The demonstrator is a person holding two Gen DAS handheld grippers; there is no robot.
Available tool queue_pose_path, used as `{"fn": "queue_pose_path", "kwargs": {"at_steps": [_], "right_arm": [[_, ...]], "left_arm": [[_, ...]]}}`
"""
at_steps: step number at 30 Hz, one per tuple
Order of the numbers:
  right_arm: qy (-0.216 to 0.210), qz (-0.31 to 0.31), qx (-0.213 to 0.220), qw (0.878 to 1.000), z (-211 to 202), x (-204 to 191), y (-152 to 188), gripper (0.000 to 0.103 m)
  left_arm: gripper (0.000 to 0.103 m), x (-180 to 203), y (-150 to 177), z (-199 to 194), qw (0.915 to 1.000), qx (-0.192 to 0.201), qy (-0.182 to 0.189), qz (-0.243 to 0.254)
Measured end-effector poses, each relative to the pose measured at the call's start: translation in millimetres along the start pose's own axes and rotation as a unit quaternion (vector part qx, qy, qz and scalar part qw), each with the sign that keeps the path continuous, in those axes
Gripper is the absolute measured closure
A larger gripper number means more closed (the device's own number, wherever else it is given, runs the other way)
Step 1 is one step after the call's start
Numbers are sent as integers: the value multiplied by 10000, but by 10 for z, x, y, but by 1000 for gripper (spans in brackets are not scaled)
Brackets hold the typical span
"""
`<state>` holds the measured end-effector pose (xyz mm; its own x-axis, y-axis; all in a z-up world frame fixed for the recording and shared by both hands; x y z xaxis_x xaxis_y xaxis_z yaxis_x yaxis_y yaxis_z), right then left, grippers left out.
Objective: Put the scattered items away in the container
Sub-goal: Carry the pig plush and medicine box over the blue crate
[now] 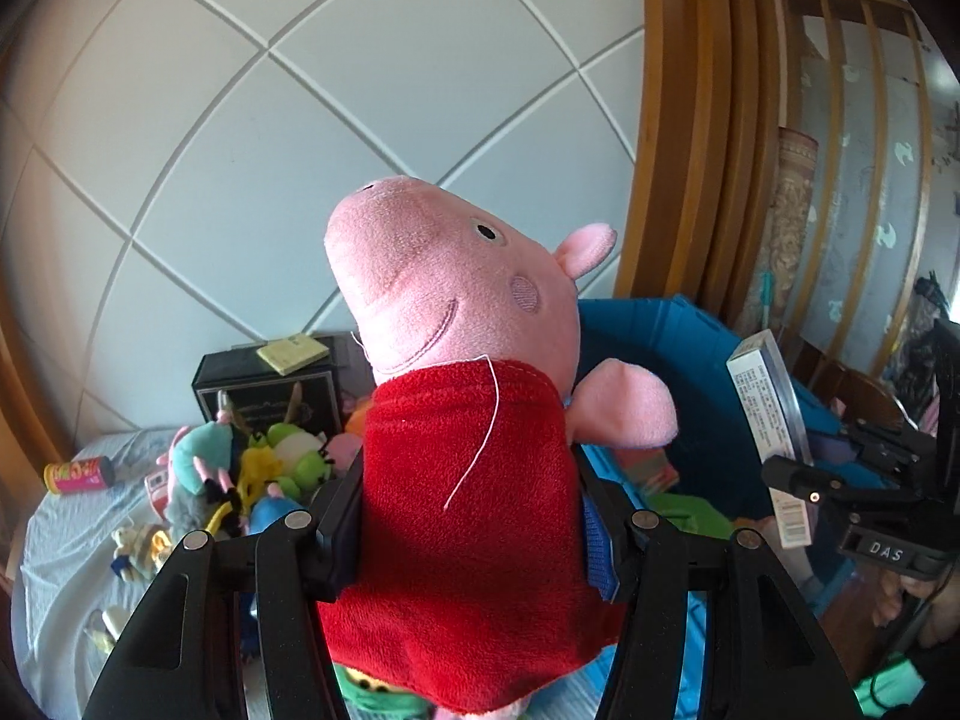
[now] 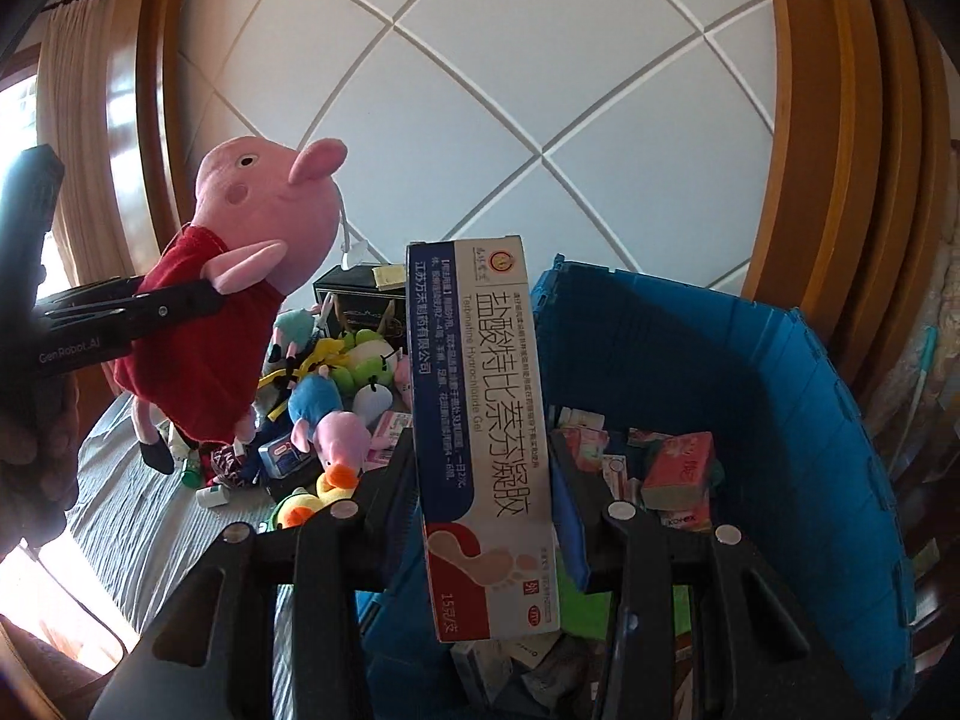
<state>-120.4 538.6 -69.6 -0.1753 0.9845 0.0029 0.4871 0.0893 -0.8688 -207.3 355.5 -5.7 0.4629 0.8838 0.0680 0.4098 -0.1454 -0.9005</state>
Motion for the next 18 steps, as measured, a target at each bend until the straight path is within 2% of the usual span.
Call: {"fn": "queue_pose_path", "kwargs": {"at_steps": [9,18], "right_arm": [[443,404,-49,9982,-32,714,157,64],[817,737,-153,9938,26,1285,289,64]], "left_arm": [[46,969,-207,439,9968,-107,653,449],[46,1593,-389,934,9911,-262,1050,781]]}}
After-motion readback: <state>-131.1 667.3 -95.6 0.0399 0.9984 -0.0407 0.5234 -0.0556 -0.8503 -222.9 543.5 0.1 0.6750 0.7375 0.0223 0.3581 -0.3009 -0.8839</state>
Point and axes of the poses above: each gripper's, at about its wrist camera, not at the fingertips, and z roughly the way its jaws point, x to its right, y to its underside, the point moved 9 cm from there along z, roughly the way its jaws point, and after that the axes turned 5 degrees about x, right-handed, at the moved point
